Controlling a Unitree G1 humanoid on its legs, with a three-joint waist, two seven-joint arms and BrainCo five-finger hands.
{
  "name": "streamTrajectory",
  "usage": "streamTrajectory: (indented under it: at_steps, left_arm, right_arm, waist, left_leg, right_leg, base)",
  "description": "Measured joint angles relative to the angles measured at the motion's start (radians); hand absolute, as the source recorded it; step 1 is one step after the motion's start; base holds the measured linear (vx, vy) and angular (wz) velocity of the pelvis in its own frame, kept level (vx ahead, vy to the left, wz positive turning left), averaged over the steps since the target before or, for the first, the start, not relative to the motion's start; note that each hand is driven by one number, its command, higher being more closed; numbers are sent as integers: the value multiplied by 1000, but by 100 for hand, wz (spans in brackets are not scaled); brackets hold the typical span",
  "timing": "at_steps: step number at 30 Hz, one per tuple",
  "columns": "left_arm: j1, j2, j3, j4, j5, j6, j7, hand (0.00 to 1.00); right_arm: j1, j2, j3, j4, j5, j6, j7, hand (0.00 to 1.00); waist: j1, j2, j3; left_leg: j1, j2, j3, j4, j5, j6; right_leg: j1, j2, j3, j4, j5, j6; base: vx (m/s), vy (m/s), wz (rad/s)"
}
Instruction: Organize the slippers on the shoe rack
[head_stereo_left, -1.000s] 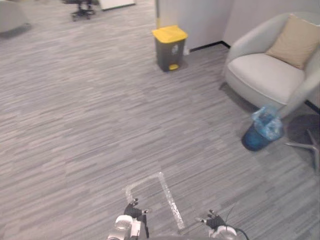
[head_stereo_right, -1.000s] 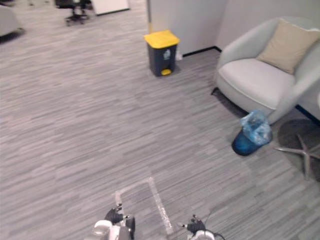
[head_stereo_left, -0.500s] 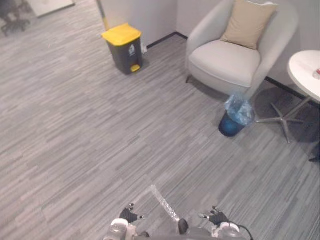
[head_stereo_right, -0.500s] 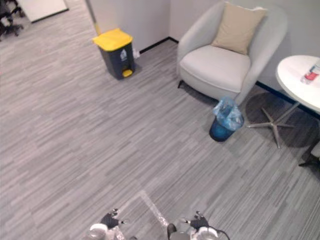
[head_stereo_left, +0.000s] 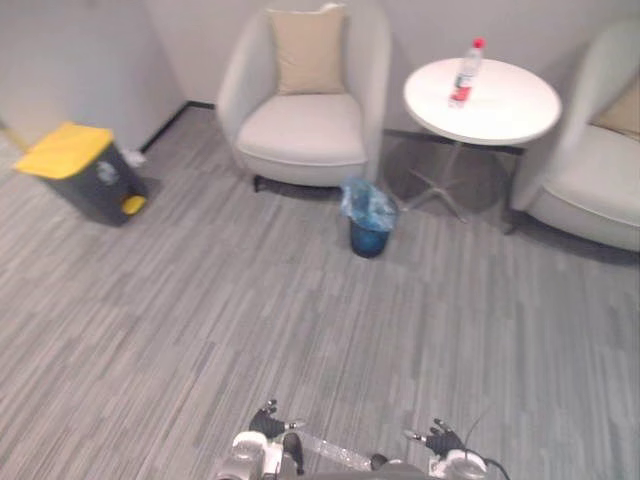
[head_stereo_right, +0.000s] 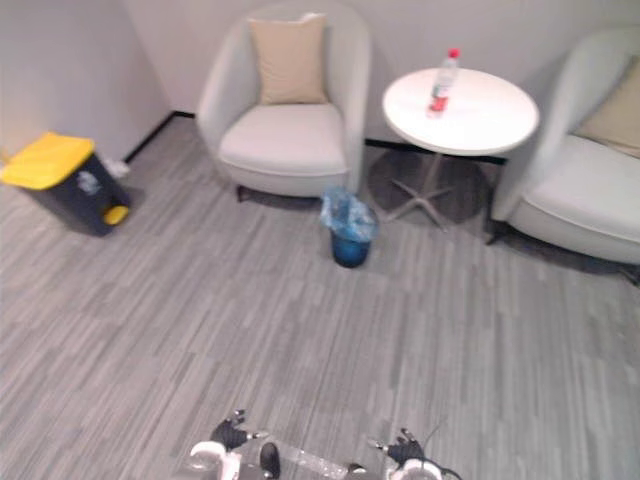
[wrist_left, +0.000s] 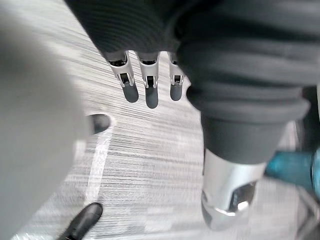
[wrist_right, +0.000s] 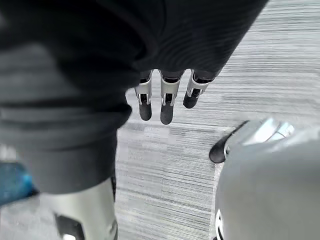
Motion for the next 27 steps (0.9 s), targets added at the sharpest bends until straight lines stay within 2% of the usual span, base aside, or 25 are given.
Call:
streamTrajectory:
  at_steps: [4,7,8,11,15,18,21,27]
  left_arm:
    - [-7,24,-6,0,0,1,0,0]
    - [3,30,7,-1,-1,3,3,0]
    - [3,28,7,-1,-1,3,4,0]
    - [1,12,21,-5,-2,1,4,0]
    - [4,3,45,0,-14,2,1,0]
    - [7,-2,44,14,-22,2,-1,0]
    - [35,-1,44,15,-22,2,-3,0]
    - [63,10,44,22,-23,2,-5,0]
  right_arm:
    - [-11,-4,-3,-2,-3,5,-1,0]
    - [-12,-17,-4,-2,0,5,-4,0]
    - [-11,-21,-5,-3,0,5,-4,0]
    - [-7,-31,-9,-2,3,5,-4,0]
    - [4,-32,-49,0,16,5,-3,0]
    - [20,-37,-85,0,44,6,-3,0]
    - [41,-40,-88,0,43,6,-3,0]
    - [58,-33,-89,0,43,6,0,0]
  waist:
    - [5,15,3]
    - [11,33,9]
    - [12,39,7]
    - [12,53,-3]
    - [19,49,-6]
    - [21,49,-8]
    - [23,32,-18]
    - [33,6,-59]
  left_leg:
    - [8,7,89,-17,-6,10]
    - [45,11,151,-25,-7,13]
    - [54,8,154,-25,-7,13]
    - [58,0,151,-25,-7,13]
    - [57,-9,96,-32,-8,14]
    - [62,-11,64,-51,18,23]
    - [95,-18,25,-100,34,9]
    - [94,-31,-21,-131,35,8]
  right_leg:
    - [-46,3,-68,-24,67,2]
    - [-64,7,-273,-25,102,-32]
    - [-63,7,-308,-28,108,-40]
    - [-60,2,-317,-56,118,-55]
    - [-54,-6,-333,-104,116,-61]
    - [-53,-6,-357,-115,125,-77]
    - [-20,-9,-377,-152,128,-77]
    - [-20,-18,-386,-179,138,-74]
  base:
    - [21,72,-85]
    - [9,2,-82]
    - [-5,-9,-58]
    - [-32,-29,-40]
    - [-88,-92,-17]
    - [-127,-74,8]
    - [-170,-71,21]
    - [-42,-14,2]
